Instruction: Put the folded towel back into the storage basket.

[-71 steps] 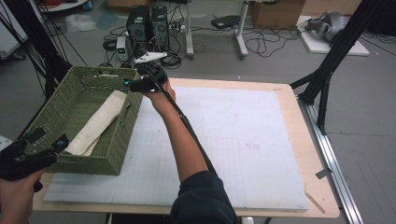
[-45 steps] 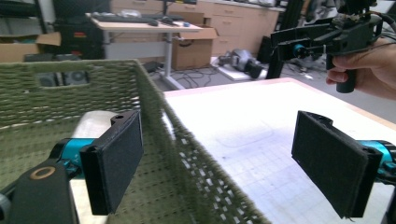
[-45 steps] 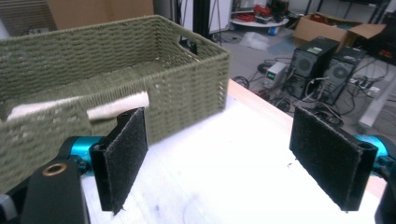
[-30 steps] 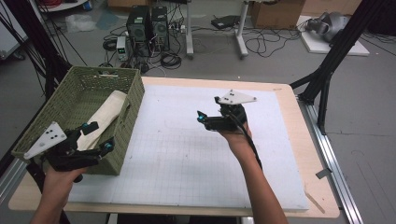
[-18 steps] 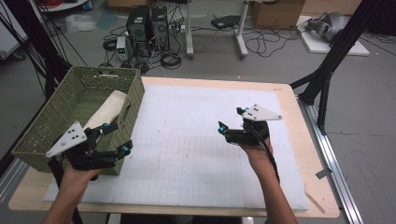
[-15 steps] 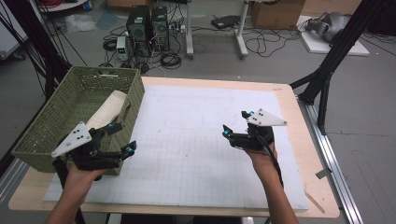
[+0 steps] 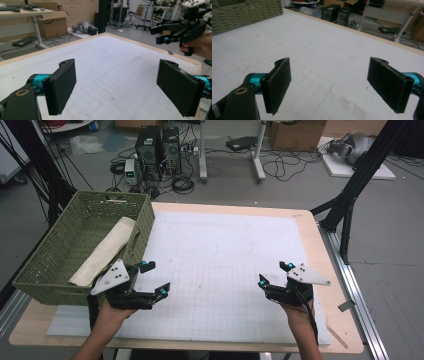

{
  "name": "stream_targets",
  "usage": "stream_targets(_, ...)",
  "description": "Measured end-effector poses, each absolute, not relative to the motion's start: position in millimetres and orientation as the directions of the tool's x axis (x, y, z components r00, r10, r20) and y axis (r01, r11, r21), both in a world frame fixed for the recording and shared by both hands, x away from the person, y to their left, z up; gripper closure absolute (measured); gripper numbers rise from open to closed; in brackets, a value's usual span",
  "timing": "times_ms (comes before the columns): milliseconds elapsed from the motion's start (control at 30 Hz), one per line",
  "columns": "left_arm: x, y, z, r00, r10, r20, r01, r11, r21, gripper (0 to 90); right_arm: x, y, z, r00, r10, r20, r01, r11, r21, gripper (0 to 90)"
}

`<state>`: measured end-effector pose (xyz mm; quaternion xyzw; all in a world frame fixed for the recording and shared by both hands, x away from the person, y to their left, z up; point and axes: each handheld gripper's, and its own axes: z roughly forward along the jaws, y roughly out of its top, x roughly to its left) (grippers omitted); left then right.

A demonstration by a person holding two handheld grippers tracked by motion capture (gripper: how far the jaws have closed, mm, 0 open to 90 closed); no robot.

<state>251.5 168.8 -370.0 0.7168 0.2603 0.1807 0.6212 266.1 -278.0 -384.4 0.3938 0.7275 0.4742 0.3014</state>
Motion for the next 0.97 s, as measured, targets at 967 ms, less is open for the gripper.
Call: stream_targets(967, 267, 141, -418, 0.810, 0.580, -0.084, 0.205, -0.146, 0.968, 16.7, 242, -310, -420, -0.414, 0.908, -0.064, 0.333, 0.216, 0.918, 18.1)
